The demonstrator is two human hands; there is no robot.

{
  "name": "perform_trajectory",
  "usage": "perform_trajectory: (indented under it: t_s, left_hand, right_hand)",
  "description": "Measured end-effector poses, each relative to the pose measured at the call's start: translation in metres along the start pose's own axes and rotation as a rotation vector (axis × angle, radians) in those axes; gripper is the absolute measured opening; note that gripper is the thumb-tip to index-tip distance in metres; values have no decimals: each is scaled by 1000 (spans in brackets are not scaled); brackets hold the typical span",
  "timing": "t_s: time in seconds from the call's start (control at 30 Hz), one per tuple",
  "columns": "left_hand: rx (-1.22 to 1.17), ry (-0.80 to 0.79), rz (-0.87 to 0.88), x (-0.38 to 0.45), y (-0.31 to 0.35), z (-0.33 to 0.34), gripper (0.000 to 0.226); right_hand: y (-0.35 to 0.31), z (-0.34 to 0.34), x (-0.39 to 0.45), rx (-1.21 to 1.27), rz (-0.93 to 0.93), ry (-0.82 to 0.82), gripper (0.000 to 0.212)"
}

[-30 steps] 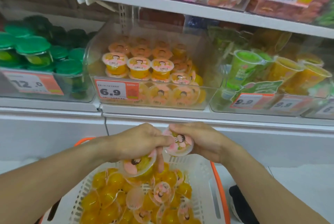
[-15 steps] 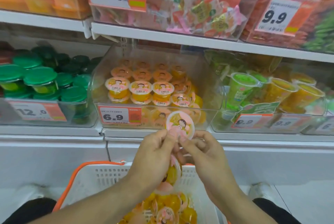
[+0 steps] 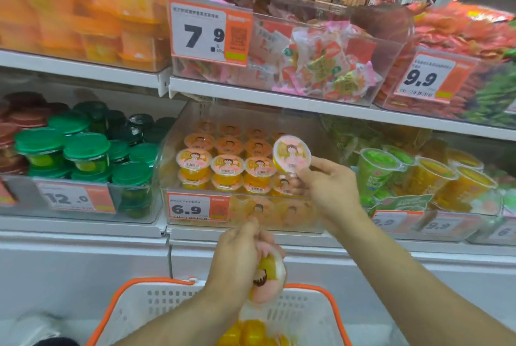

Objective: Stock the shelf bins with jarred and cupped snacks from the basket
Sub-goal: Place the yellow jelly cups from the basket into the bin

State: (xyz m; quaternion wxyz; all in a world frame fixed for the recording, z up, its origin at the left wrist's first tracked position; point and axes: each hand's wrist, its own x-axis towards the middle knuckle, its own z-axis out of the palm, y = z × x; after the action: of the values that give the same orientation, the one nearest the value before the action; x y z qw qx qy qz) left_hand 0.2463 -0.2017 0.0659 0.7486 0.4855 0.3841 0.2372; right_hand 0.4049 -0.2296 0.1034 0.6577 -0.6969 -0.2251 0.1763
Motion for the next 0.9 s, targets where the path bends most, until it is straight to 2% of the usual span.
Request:
perform_trajectory:
  t_s: [0.13, 0.23, 0.37, 0.47, 0.6, 0.7, 0.77, 0.83, 0.9]
  left_hand:
    - [-93, 74, -110, 3, 8, -5, 32]
    - [-81, 105, -113, 9, 10, -8, 24]
    - [-48, 146, -75, 19, 11, -11, 29]
    - [-49, 151, -28, 25, 12, -14, 37]
    - [-98, 127, -10, 28, 10, -18, 40]
    - [-153, 104, -25, 26, 11, -19, 35]
    - [-174, 102, -33, 25, 12, -17, 31]
    - [-197, 113, -39, 23, 13, -14, 26]
    - [-205, 122, -22, 22, 16, -10, 22]
  right_hand:
    - [-3, 13, 67, -49, 193, 93, 4]
    - [9, 18, 92, -171, 317, 88, 12]
    - [19, 27, 106, -217, 344, 82, 8]
    - [18, 32, 112, -222, 338, 132, 17]
    - [20, 28, 113, -281, 317, 176, 3]
    - [17, 23, 102, -409, 201, 186, 23]
    - [9, 17, 82, -542, -17, 213, 29]
    - [1, 12, 43, -489, -213, 149, 23]
    - [0, 7, -1, -367, -263, 5, 23]
